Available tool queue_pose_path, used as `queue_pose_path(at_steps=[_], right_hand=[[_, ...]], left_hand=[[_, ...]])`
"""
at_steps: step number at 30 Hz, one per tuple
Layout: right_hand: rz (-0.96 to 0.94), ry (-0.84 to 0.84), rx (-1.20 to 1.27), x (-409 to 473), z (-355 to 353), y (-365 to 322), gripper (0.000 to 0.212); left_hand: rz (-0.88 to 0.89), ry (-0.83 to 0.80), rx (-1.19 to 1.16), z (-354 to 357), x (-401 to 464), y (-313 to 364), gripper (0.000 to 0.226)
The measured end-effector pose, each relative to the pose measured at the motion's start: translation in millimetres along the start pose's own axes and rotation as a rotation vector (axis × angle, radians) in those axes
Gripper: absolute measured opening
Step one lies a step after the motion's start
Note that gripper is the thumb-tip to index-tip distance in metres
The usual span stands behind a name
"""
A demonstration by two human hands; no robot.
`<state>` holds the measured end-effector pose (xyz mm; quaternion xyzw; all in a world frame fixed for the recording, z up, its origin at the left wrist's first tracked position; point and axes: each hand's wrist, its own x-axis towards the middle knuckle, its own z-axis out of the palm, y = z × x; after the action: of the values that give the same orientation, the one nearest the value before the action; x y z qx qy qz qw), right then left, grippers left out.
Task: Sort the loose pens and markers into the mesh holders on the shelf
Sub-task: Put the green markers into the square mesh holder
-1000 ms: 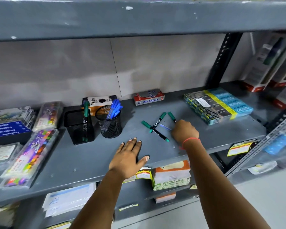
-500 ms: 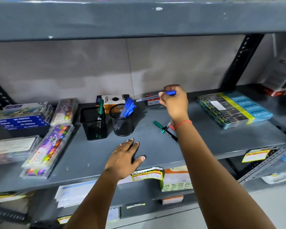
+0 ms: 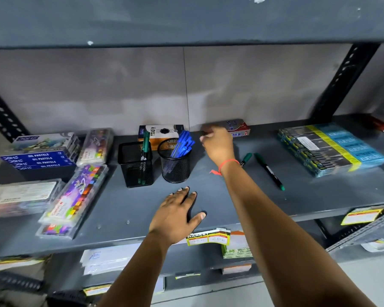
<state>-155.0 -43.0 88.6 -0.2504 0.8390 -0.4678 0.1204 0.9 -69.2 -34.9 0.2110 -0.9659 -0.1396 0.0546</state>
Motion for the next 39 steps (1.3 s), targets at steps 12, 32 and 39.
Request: queue_pose_path(at_steps=[12, 32, 39], right_hand=[[0.055, -0.097, -0.811, -34.0, -18.7, 84.5, 0.032], [0.254, 0.023, -0.558, -4.5, -18.0, 106.1, 0.034], [0.469, 0.327, 0.193, -0.3, -22.6, 83.2, 0.027]], left_hand=[[-0.003, -0.053, -0.001, -2.4, -1.5, 1.6, 0.069], [-0.041, -0.015, -0.01, -7.6, -17.2, -20.5, 0.089], [-0.035, -0.036, -0.047, -10.8, -17.3, -23.3, 0.063]])
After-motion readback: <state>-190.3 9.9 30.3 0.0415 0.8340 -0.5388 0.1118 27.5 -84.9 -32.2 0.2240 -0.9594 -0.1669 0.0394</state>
